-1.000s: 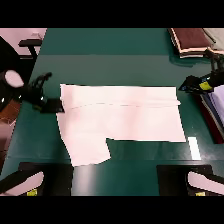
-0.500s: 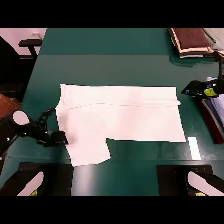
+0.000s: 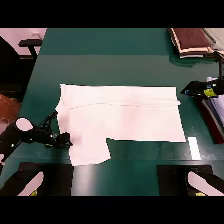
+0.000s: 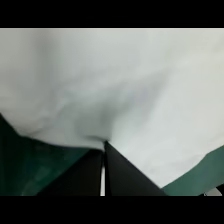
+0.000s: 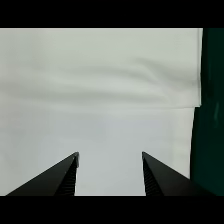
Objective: Fold the shirts.
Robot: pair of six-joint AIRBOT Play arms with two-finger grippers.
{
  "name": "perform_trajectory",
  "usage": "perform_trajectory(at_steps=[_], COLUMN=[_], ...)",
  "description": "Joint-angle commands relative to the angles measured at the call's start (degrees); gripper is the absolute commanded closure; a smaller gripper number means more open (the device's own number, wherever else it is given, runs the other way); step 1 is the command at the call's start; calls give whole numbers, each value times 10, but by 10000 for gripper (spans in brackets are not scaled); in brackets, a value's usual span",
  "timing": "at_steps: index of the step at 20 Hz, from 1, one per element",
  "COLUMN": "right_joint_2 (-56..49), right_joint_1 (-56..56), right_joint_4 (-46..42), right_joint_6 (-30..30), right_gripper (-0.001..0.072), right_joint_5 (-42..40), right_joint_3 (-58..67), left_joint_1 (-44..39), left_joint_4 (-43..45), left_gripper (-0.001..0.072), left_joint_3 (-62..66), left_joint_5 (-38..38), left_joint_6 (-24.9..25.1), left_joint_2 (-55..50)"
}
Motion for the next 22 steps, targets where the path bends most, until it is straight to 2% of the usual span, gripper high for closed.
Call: perform_trajectory(at_steps=[1,3,6,7,8,10,12,15,19,21,22], right_joint_2=[0,5,41,51,57,56,56,55,9,-15,-19], right_joint_1=[-20,-64,-153,-186,-223,-275,-293,-268,-207,-182,-171], right_joint_4=[-1,-13,-92,-103,-101,-99,-54,7,40,38,30], right_joint_6=[-8,-8,-8,-8,-8,-10,-40,-45,-45,-45,-45], right_gripper=[260,260,252,172,124,140,212,265,278,527,601], right_joint_5=[47,96,121,119,113,89,54,-4,-32,-34,-31], right_joint_3=[-2,-33,-147,-191,-236,-311,-360,-384,-369,-344,-327], left_joint_1=[0,0,0,0,0,0,0,0,0,0,0], left_joint_4=[-17,-9,-9,-9,-9,-9,-9,-9,-9,-5,7], left_gripper=[678,679,678,678,678,678,678,677,677,678,679], left_joint_3=[28,70,104,109,112,112,112,112,112,112,116], left_joint_5=[-26,-48,-54,-50,-46,-46,-43,-35,-30,-38,-47], left_joint_6=[21,23,25,25,26,26,25,25,25,32,35], left_joint_2=[2,2,2,2,2,2,2,2,2,2,2])
